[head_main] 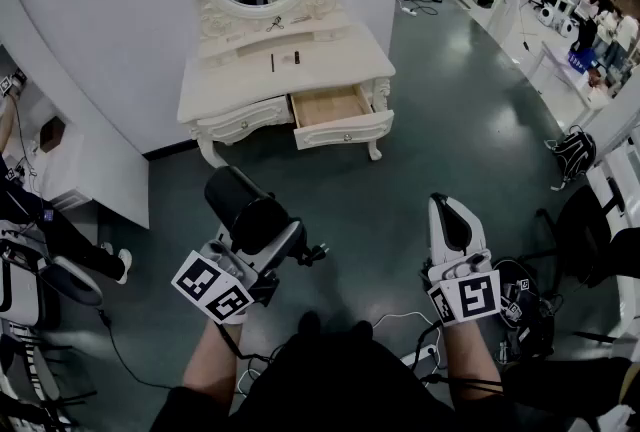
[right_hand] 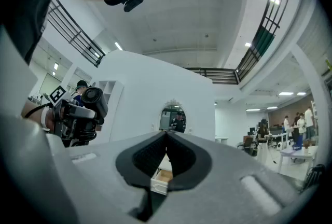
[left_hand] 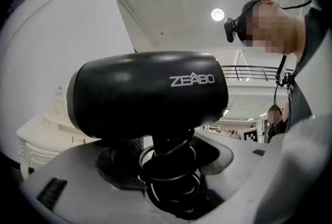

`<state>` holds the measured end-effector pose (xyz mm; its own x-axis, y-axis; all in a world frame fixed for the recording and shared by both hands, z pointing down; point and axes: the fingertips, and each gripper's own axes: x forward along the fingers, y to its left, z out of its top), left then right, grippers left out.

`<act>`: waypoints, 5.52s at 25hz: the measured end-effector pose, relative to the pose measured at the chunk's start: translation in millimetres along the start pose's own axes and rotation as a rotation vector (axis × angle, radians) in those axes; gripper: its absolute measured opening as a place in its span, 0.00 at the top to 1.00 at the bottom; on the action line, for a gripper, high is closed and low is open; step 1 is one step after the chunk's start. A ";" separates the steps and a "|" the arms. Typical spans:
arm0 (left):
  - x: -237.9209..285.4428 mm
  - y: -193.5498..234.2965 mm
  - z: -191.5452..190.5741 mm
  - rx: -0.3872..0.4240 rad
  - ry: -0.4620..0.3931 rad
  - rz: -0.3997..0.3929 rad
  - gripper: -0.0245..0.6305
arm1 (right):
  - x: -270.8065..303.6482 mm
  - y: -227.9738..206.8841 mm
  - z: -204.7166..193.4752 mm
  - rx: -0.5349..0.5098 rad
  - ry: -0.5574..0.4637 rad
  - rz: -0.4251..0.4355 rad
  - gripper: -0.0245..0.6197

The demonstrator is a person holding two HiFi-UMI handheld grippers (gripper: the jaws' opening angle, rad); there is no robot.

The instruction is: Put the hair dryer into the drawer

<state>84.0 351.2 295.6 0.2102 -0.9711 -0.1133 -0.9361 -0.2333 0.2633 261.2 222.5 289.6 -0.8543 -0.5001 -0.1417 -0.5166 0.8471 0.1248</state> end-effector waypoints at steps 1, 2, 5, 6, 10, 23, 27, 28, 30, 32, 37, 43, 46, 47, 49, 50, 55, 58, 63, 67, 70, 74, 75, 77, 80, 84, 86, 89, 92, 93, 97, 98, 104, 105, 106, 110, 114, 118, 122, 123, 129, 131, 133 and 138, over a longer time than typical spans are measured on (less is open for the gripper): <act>0.0 -1.0 -0.7 0.000 0.000 0.002 0.56 | -0.8 -0.3 -0.4 0.001 -0.001 0.002 0.96; 0.2 -2.2 -1.4 0.000 0.000 0.003 0.56 | -1.7 -0.8 -0.8 0.001 -0.002 0.004 0.96; 2.1 -7.2 -2.8 0.001 -0.005 0.009 0.56 | -5.4 -5.1 -2.0 0.003 -0.005 0.009 0.96; 3.3 -9.4 -3.0 0.002 -0.007 0.012 0.56 | -7.0 -7.6 -2.3 0.004 -0.006 0.011 0.96; 10.8 -18.9 -4.3 0.006 -0.018 0.030 0.56 | -12.6 -20.8 -3.9 0.005 -0.010 0.024 0.96; 6.1 15.5 -32.9 0.039 0.049 0.248 0.56 | -8.7 -36.1 -31.5 0.115 0.017 0.103 0.96; 10.7 57.2 -43.0 -0.039 0.054 0.309 0.56 | 10.9 -42.9 -45.2 0.133 0.059 0.084 0.96; 13.4 67.0 -42.7 -0.067 0.042 0.298 0.56 | 19.6 -43.7 -48.9 0.136 0.069 0.079 0.96; 19.4 86.0 -41.2 -0.088 0.030 0.269 0.56 | 38.9 -42.7 -57.3 0.142 0.088 0.070 0.96; 25.7 106.2 -39.1 -0.073 0.040 0.244 0.56 | 61.2 -37.3 -66.2 0.147 0.109 0.066 0.96; 39.9 166.8 -28.1 -0.075 0.069 0.178 0.56 | 126.5 -9.3 -74.7 0.141 0.145 0.073 0.96; 60.8 237.5 -24.8 -0.093 0.093 0.124 0.56 | 187.7 11.1 -80.4 0.111 0.165 0.055 0.96; 73.7 265.0 -28.7 -0.094 0.120 0.122 0.56 | 207.1 10.7 -86.3 0.113 0.172 0.036 0.96; 77.7 271.7 -30.4 -0.097 0.128 0.118 0.56 | 212.2 9.9 -89.4 0.114 0.178 0.032 0.96; 86.4 284.4 -34.1 -0.100 0.145 0.111 0.56 | 223.2 6.0 -97.4 0.120 0.191 0.025 0.96; 92.4 291.4 -35.9 -0.098 0.153 0.109 0.56 | 230.0 2.5 -102.2 0.125 0.195 0.022 0.96; 139.5 328.7 -48.8 -0.060 0.185 0.113 0.56 | 272.6 -25.2 -135.9 0.159 0.196 0.043 0.96; 176.1 345.7 -60.0 -0.040 0.219 0.121 0.56 | 297.3 -53.3 -154.1 0.189 0.190 0.055 0.96; 233.7 371.1 -69.6 -0.014 0.274 0.144 0.56 | 338.3 -99.0 -172.2 0.219 0.199 0.104 0.96; 272.1 388.1 -76.9 -0.007 0.303 0.157 0.56 | 356.4 -132.7 -188.7 0.238 0.215 0.118 0.96; 294.8 399.3 -89.3 0.023 0.344 0.152 0.56 | 363.1 -152.8 -204.0 0.250 0.234 0.105 0.96; 319.8 411.1 -107.6 0.063 0.421 0.104 0.56 | 367.0 -168.5 -218.3 0.269 0.268 0.062 0.96; 326.5 413.4 -111.6 0.073 0.438 0.085 0.57 | 367.7 -171.9 -220.5 0.269 0.275 0.049 0.96; 340.7 418.4 -120.2 0.091 0.468 0.043 0.57 | 370.1 -179.1 -224.8 0.266 0.286 0.014 0.96; 361.5 427.2 -134.9 0.111 0.516 -0.031 0.57 | 374.8 -186.4 -229.0 0.275 0.294 -0.053 0.96; 385.0 441.5 -158.0 0.147 0.591 -0.133 0.57 | 382.9 -183.2 -237.4 0.289 0.313 -0.121 0.96; 393.7 448.4 -172.7 0.172 0.635 -0.180 0.57 | 386.1 -180.6 -242.4 0.297 0.321 -0.151 0.96; 402.3 457.4 -197.4 0.223 0.710 -0.246 0.57 | 388.4 -175.9 -250.2 0.310 0.330 -0.185 0.96; 408.8 465.0 -223.3 0.275 0.783 -0.295 0.57 | 387.9 -174.6 -258.6 0.329 0.339 -0.216 0.96; 410.7 468.0 -231.6 0.291 0.806 -0.308 0.57 | 387.5 -174.9 -260.6 0.333 0.340 -0.226 0.96; 415.7 480.1 -265.3 0.373 0.889 -0.365 0.57 | 383.8 -177.1 -264.4 0.335 0.345 -0.258 0.96; 416.8 480.1 -273.2 0.394 0.909 -0.381 0.57 | 382.3 -178.5 -264.7 0.338 0.345 -0.267 0.96; 420.3 480.0 -325.0 0.497 1.014 -0.461 0.57 | 369.3 -185.5 -270.5 0.351 0.361 -0.305 0.96; 420.6 480.2 -332.3 0.501 1.029 -0.469 0.57 | 367.0 -185.4 -271.5 0.353 0.363 -0.309 0.96; 420.8 480.6 -339.5 0.502 1.043 -0.475 0.57 | 364.9 -185.1 -272.5 0.355 0.367 -0.312 0.96; 421.5 486.0 -364.6 0.506 1.093 -0.489 0.57 | 360.0 -184.1 -276.8 0.355 0.379 -0.323 0.96; 421.9 490.0 -385.5 0.548 1.145 -0.514 0.57 | 356.7 -184.7 -282.5 0.365 0.394 -0.333 0.96; 422.8 488.8 -405.6 0.580 1.195 -0.560 0.57 | 353.5 -187.0 -287.6 0.379 0.404 -0.347 0.96; 425.2 491.3 -425.2 0.590 1.239 -0.582 0.57 | 350.7 -189.4 -292.8 0.388 0.416 -0.358 0.96; 426.2 492.2 -429.6 0.594 1.248 -0.583 0.57 | 349.3 -189.9 -293.6 0.390 0.418 -0.362 0.96; 431.9 499.0 -444.3 0.610 1.301 -0.587 0.57 | 344.2 -187.8 -296.6 0.405 0.431 -0.370 0.96; 435.0 499.0 -446.9 0.618 1.312 -0.593 0.57 | 343.8 -187.3 -297.5 0.405 0.432 -0.370 0.96; 439.5 498.2 -450.6 0.625 1.321 -0.602 0.57 | 343.5 -187.4 -298.1 0.405 0.433 -0.370 0.96; 446.4 500.2 -469.4 0.624 1.369 -0.612 0.57 | 340.6 -190.3 -294.9 0.401 0.418 -0.379 0.96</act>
<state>-157.9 -222.8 826.5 0.3344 -0.1413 0.9318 -0.5135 -0.8564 0.0544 51.6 -162.1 507.2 -0.6114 -0.7336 0.2967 -0.7912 0.5613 -0.2427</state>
